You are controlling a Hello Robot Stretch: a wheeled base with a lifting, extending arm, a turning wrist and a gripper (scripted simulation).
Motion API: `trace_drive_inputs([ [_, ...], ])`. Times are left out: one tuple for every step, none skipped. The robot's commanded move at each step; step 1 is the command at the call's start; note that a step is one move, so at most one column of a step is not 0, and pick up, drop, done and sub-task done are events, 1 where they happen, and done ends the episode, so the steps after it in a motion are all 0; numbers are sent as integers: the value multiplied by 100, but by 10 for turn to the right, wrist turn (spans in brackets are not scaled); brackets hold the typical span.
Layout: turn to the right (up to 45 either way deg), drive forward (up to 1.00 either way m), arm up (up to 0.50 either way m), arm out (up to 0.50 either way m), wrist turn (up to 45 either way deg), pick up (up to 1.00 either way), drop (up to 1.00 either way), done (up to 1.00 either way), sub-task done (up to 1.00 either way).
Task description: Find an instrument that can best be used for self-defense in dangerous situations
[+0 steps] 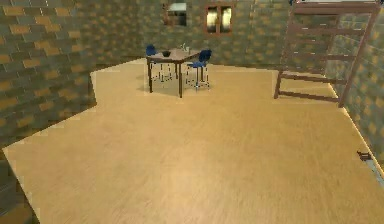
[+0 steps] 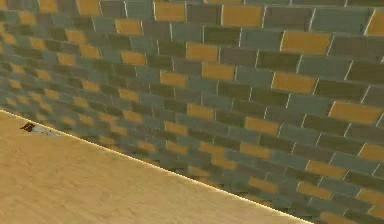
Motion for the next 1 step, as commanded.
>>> trace_drive_inputs([
  [0,65,0,0,0,0,0,0,0],
])
